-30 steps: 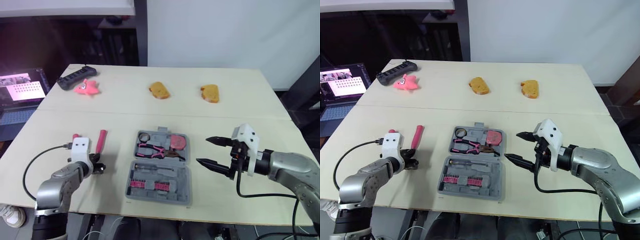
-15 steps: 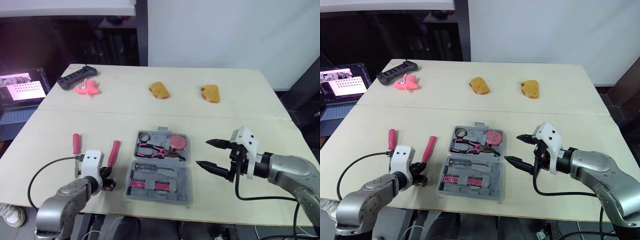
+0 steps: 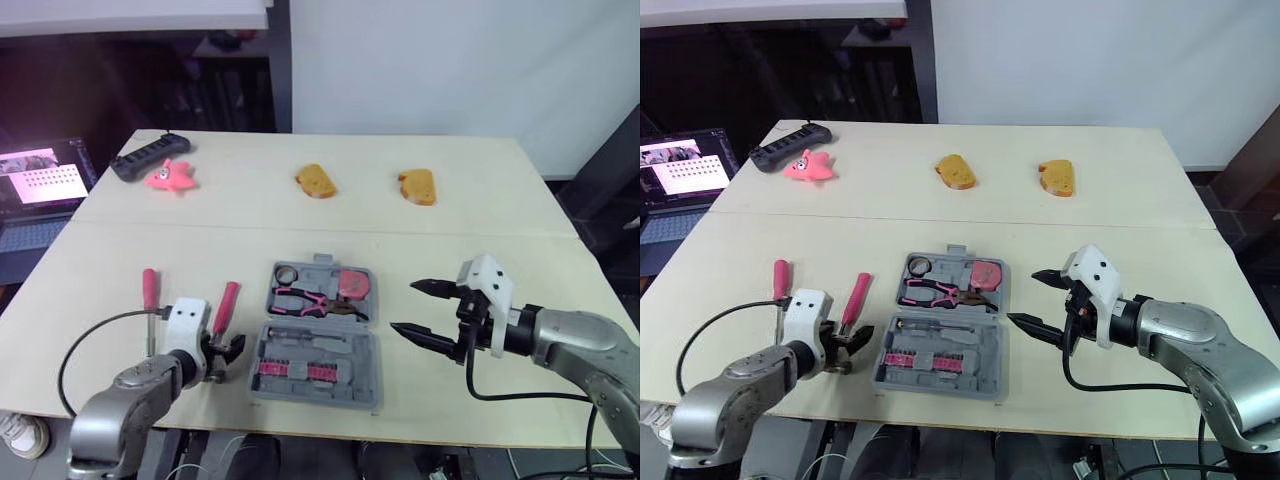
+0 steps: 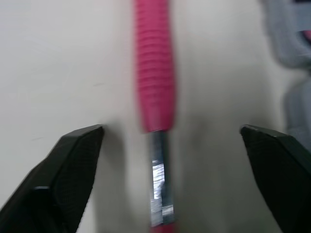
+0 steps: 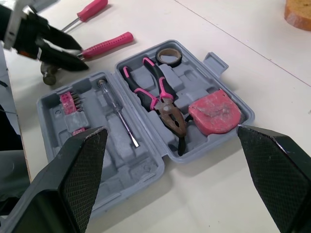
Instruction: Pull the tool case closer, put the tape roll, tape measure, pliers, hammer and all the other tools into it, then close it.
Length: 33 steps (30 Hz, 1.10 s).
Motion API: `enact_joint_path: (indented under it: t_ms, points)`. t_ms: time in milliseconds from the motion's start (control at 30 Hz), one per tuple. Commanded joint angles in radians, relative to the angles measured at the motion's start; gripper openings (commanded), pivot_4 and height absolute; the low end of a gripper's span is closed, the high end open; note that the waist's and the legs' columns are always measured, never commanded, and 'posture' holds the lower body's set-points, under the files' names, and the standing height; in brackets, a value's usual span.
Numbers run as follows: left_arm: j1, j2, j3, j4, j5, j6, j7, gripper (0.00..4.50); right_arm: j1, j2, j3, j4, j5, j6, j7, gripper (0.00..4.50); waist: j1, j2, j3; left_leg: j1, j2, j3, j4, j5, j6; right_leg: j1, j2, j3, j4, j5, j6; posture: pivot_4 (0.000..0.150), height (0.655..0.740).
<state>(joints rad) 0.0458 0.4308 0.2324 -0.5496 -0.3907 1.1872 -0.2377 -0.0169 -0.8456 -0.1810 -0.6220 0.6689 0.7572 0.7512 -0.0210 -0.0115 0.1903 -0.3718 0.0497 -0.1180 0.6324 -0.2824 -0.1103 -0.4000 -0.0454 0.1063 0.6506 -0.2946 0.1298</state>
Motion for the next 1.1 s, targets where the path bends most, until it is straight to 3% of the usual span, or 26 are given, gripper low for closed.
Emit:
enact_joint_path:
  t_ms: [33,133,233,300,433,500,600,700,867,1100]
  points:
    - [-0.072,0.141,0.120,-0.086,-0.092,0.075,-0.116,4.47,-0.011,0.004,-0.009,-0.017,0.005,-0.005,-0.008,4.50,0.003,-0.002,0.001,-0.001,0.000,0.000,0.000,0.000,0.000,-0.001,0.000,0.000,0.000,0.000,0.000,0.150,0.7400]
    - [-0.102,0.435,0.153,-0.005,-0.161,0.009,-0.393,4.47,-0.014,0.013,0.003,-0.011,-0.002,-0.010,-0.016,4.50,0.003,-0.005,0.003,-0.001,0.000,-0.001,0.000,0.001,-0.001,-0.001,0.000,-0.001,0.000,0.000,0.000,0.150,0.7400]
    - [-0.087,0.662,0.071,0.197,-0.076,-0.355,-0.720,4.47,-0.024,0.027,0.020,-0.006,-0.007,-0.014,-0.028,4.50,0.000,-0.003,0.003,-0.001,0.000,0.001,-0.001,0.001,-0.002,-0.002,-0.001,0.000,-0.002,-0.002,-0.004,0.150,0.7400]
    - [-0.130,0.731,-0.013,0.357,0.007,-0.643,-0.887,4.47,-0.031,0.033,0.033,-0.005,-0.014,-0.019,-0.031,4.50,0.000,-0.002,0.003,-0.001,0.000,0.002,-0.002,0.001,-0.001,-0.003,-0.002,0.000,-0.002,-0.002,-0.005,0.150,0.7400]
    - [-0.305,0.751,-0.180,0.660,0.155,-1.340,-1.228,4.47,-0.038,0.023,0.026,-0.034,-0.001,-0.024,-0.006,4.50,0.006,-0.003,0.003,-0.003,0.000,0.002,-0.002,0.001,-0.002,-0.005,-0.001,0.000,-0.002,-0.002,-0.005,0.150,0.7400]
    - [-0.412,0.755,-0.275,0.782,0.197,-1.553,-1.348,4.47,-0.043,0.013,0.028,-0.049,0.003,-0.025,0.010,4.50,0.009,-0.003,0.003,-0.004,0.000,0.002,-0.002,0.001,-0.002,-0.005,-0.001,0.000,-0.003,-0.002,-0.005,0.150,0.7400]
    - [-0.577,0.797,-0.490,0.928,0.287,-1.876,-1.377,4.47,-0.064,0.008,0.044,-0.061,0.004,-0.018,0.020,4.50,0.005,-0.003,0.003,-0.005,0.000,0.002,-0.002,0.001,-0.002,-0.005,-0.001,0.000,-0.002,-0.002,-0.005,0.150,0.7400]
    - [-0.795,0.745,-0.696,1.089,0.477,-2.266,-1.377,4.47,-0.080,0.018,0.065,-0.084,0.018,-0.010,0.016,4.50,0.005,-0.003,0.004,-0.004,0.000,0.002,-0.002,0.001,-0.001,-0.005,0.000,0.000,-0.002,0.000,-0.001,0.150,0.7400]
    - [-0.979,0.612,-0.905,1.250,0.532,-2.515,-1.377,4.47,-0.086,0.043,0.090,-0.110,0.016,0.005,-0.027,4.50,0.003,-0.003,0.004,-0.005,0.000,0.002,-0.001,0.001,-0.001,-0.004,0.000,0.000,-0.001,0.000,0.000,0.150,0.7400]
    - [-1.039,0.502,-1.026,1.287,0.544,-2.535,-1.359,4.47,-0.070,0.043,0.081,-0.187,0.069,0.052,-0.069,4.50,-0.008,-0.004,0.004,-0.004,0.000,0.000,-0.001,0.000,0.000,-0.005,0.000,0.000,0.002,0.000,0.000,0.150,0.7400]
